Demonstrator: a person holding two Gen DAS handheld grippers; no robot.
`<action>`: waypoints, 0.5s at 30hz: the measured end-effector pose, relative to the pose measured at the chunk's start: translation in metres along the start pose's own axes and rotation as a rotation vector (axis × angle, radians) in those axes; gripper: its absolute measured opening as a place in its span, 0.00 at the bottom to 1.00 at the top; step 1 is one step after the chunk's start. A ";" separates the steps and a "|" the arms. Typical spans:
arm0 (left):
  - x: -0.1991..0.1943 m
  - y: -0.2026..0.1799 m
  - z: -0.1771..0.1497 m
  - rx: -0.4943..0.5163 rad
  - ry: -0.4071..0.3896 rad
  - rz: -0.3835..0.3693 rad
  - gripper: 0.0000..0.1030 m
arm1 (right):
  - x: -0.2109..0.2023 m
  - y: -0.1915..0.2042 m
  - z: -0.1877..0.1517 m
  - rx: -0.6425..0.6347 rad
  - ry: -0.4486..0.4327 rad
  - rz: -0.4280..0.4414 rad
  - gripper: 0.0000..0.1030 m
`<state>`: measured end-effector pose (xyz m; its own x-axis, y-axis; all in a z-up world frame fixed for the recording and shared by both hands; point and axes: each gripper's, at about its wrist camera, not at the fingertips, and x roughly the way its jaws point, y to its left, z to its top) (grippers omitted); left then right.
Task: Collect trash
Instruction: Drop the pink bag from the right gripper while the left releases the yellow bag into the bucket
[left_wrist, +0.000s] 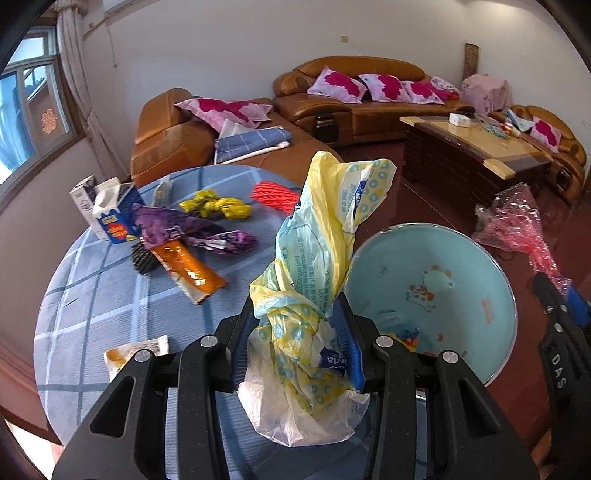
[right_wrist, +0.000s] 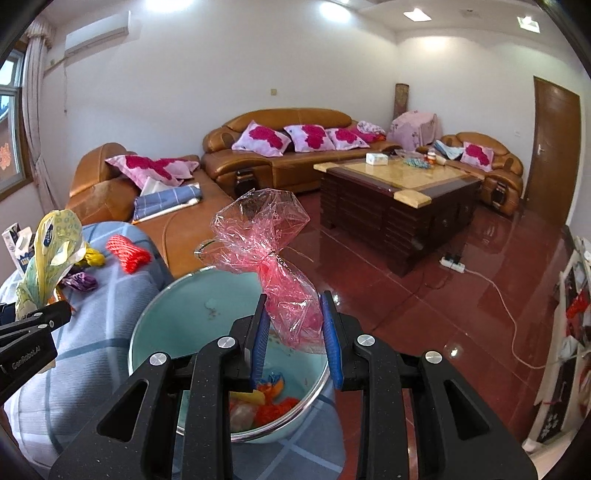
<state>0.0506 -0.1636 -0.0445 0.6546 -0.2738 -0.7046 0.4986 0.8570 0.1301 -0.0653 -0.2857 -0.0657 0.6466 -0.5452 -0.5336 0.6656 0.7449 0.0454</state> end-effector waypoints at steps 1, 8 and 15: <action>0.002 -0.004 0.001 0.005 0.002 -0.003 0.40 | 0.003 -0.001 -0.001 0.003 0.009 0.001 0.27; 0.013 -0.013 0.001 0.025 0.022 -0.010 0.40 | 0.023 -0.001 -0.011 -0.001 0.077 0.002 0.27; 0.023 -0.018 0.001 0.027 0.045 -0.020 0.40 | 0.036 -0.004 -0.015 0.008 0.120 0.009 0.28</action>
<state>0.0568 -0.1856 -0.0623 0.6187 -0.2704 -0.7377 0.5266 0.8395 0.1340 -0.0504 -0.3028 -0.0978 0.6036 -0.4882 -0.6304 0.6631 0.7463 0.0570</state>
